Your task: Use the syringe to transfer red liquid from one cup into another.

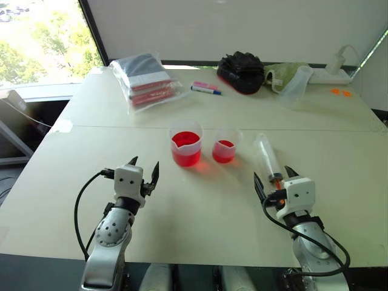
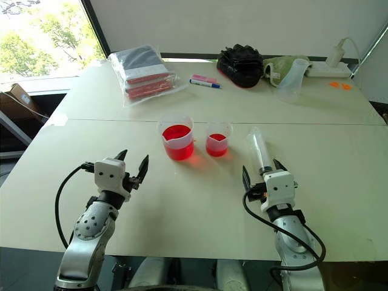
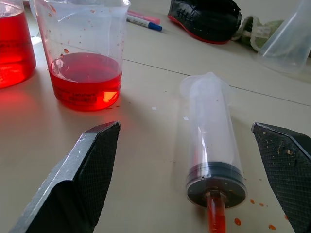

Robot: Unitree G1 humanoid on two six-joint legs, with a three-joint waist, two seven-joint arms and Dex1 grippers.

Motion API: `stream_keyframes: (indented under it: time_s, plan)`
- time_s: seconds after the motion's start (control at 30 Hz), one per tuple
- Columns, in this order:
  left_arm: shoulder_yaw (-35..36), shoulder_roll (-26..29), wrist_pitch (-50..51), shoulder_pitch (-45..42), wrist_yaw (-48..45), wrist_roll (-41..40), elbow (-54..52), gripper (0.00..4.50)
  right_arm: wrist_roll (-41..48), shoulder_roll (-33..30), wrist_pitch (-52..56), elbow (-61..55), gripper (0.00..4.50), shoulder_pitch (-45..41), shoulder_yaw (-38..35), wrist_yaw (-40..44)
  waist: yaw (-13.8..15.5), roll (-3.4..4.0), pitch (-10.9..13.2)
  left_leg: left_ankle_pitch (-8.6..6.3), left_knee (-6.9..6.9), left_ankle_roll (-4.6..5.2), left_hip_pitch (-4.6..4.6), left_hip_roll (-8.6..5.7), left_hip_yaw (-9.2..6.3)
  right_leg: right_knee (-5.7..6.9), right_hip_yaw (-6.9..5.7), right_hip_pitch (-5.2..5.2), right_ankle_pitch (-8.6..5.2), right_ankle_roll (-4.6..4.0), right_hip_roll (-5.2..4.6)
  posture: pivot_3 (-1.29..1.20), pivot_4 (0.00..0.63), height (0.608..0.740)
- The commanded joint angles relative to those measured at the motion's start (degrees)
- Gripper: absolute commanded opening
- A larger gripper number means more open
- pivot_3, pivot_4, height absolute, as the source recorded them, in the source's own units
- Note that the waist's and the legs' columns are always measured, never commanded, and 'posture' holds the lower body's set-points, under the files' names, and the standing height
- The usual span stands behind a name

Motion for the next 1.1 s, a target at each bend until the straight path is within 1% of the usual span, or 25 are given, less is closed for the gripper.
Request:
stream_keyframes:
  time_s: [0.03,0.53,1.1]
  plan:
    - [0.8,-0.9,-0.7,-0.2,0.2,-1.4,-2.1,3.28,0.8,-0.6,-0.6,-0.8,4.45,-0.9,-0.4,0.6,0.0,0.00,0.0,0.00,0.00,0.00,0.00,0.00,0.00,0.00,0.00,0.00,0.00,0.00,0.00,0.00,0.150,0.711]
    - [0.7,-1.6,-1.1,-1.4,-1.1,-2.7,-0.2,3.28,0.7,-1.0,0.8,-1.0,4.45,-2.2,-1.4,0.5,0.0,0.00,0.0,0.00,0.00,0.00,0.00,0.00,0.00,0.00,0.00,0.01,0.00,0.00,0.00,0.00,0.150,0.711]
    - [0.6,-2.0,-0.3,-3.0,-2.1,-3.6,1.2,3.28,1.1,-1.3,-1.0,1.3,4.45,-2.7,-2.3,1.2,0.0,0.00,0.0,0.00,0.00,0.00,0.00,0.00,0.00,0.00,0.00,0.01,0.00,0.00,0.00,0.00,0.150,0.711]
